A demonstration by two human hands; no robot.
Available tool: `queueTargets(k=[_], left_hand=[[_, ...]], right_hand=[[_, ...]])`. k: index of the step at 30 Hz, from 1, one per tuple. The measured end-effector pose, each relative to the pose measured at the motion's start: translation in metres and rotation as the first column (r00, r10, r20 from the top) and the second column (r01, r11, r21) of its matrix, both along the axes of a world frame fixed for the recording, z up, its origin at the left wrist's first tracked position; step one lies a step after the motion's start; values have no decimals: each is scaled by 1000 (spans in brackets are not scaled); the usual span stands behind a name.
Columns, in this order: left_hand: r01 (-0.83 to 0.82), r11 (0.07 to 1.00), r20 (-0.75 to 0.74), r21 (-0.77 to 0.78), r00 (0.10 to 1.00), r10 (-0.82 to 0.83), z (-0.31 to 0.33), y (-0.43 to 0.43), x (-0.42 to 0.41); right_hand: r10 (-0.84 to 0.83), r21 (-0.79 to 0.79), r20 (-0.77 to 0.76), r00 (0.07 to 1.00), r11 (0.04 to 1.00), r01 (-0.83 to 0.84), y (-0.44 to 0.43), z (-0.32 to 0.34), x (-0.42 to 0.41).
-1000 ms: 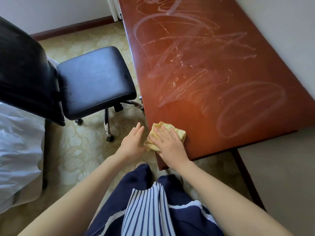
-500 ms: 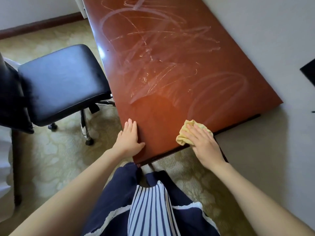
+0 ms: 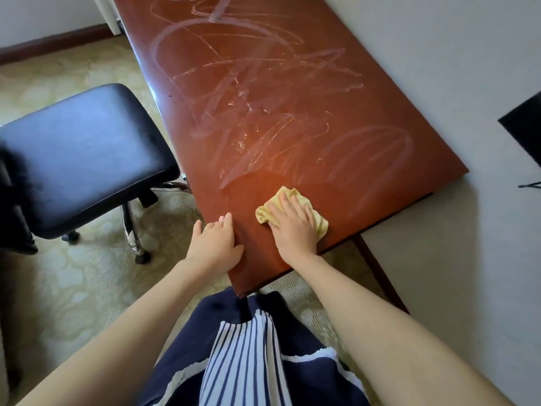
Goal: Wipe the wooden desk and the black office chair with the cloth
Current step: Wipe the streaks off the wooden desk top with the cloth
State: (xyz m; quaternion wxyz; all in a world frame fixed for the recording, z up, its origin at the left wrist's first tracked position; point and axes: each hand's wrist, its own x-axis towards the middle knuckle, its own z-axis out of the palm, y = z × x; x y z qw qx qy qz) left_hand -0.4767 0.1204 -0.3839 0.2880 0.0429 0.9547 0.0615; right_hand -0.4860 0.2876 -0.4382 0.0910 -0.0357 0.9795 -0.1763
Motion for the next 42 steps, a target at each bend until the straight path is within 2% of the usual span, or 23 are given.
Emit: queueTargets(k=[3, 5, 7, 13, 16, 22, 28, 32, 36, 42], left_hand=[[-66, 997, -121, -30, 991, 62, 4, 5, -9], [-32, 998, -229, -54, 973, 19, 3, 11, -12], [23, 1000, -249, -5, 968, -23, -2, 19, -14], [153, 986, -99, 70, 984, -145, -24, 55, -19], [78, 992, -10, 97, 997, -77, -30, 69, -19], [-57, 998, 75, 11, 996, 56, -31, 93, -23], [-56, 995, 95, -83, 993, 64, -29, 107, -26], [-68, 990, 103, -123, 991, 81, -30, 108, -24], [-67, 985, 127, -160, 988, 88, -30, 111, -26], [-76, 983, 118, -167, 988, 97, -29, 109, -24]], right_hand=[[130, -37, -7, 991, 991, -130, -1, 6, 23], [196, -34, -8, 981, 980, -196, 8, 8, 38], [213, -25, -21, 977, 977, -214, 18, 10, 53], [62, -30, -22, 998, 998, -63, 64, 13, 66], [4, 8, -2, 1000, 1000, -4, 108, 16, 53], [-19, 52, 37, 999, 999, 17, 185, 20, -18], [31, 82, 13, 999, 996, -32, 184, 12, -100], [109, 54, 2, 994, 993, -109, 142, 7, -124], [254, 25, -4, 967, 967, -254, 104, 5, -107], [555, -13, -45, 831, 831, -556, 112, 11, -57]])
